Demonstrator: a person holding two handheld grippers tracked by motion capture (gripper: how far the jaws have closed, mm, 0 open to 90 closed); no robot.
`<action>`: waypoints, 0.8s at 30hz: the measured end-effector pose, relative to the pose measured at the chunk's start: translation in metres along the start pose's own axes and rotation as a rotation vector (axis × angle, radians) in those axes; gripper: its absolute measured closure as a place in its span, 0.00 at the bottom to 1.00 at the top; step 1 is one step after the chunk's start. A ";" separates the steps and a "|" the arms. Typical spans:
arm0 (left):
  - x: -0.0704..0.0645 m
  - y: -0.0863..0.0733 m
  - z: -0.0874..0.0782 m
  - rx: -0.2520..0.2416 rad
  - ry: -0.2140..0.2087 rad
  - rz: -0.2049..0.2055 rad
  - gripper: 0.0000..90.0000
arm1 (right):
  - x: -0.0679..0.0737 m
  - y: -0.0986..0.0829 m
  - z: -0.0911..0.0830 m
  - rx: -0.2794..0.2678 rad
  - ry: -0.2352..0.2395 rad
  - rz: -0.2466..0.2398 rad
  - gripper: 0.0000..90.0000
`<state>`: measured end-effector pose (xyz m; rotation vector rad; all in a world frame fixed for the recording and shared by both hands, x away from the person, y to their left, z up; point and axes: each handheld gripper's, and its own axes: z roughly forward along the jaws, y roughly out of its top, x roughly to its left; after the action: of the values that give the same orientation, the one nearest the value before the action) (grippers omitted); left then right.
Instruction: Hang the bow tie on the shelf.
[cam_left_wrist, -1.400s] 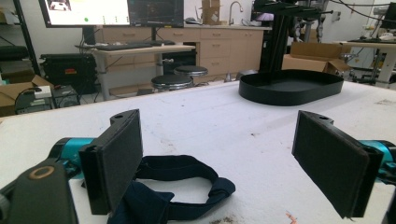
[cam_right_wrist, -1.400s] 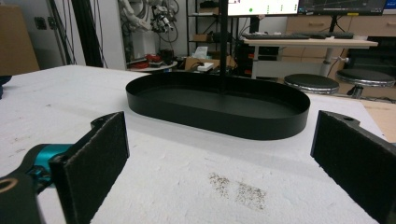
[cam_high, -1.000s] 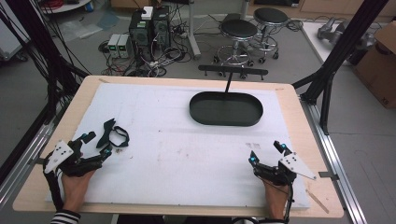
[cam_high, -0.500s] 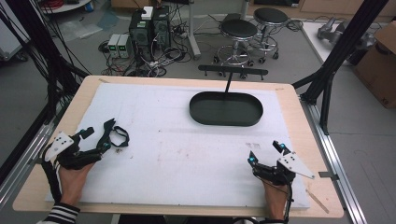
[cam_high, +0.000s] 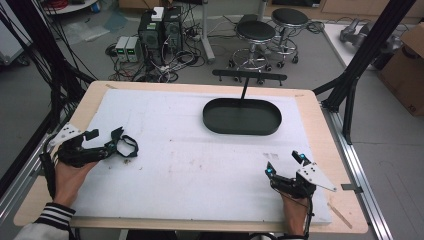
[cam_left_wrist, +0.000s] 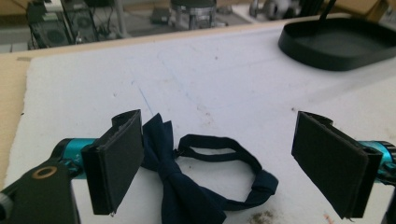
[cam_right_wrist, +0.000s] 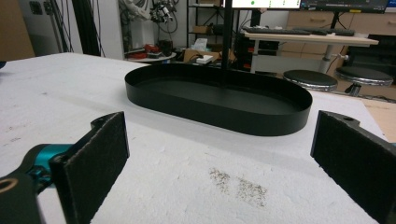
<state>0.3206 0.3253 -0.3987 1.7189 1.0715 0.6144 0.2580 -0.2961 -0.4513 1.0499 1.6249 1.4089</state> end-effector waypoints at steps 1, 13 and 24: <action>0.001 0.003 0.002 0.014 -0.004 -0.003 0.19 | 0.000 0.000 0.000 0.000 -0.001 -0.001 0.04; 0.013 0.018 0.025 0.189 0.028 -0.008 0.19 | 0.000 0.000 0.000 0.001 -0.001 -0.007 0.04; 0.021 0.019 0.040 0.311 0.039 -0.031 0.22 | 0.000 0.000 0.001 0.004 -0.001 0.004 0.04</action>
<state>0.3691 0.3226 -0.3988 1.9581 1.2706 0.4813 0.2587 -0.2962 -0.4512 1.0559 1.6264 1.4083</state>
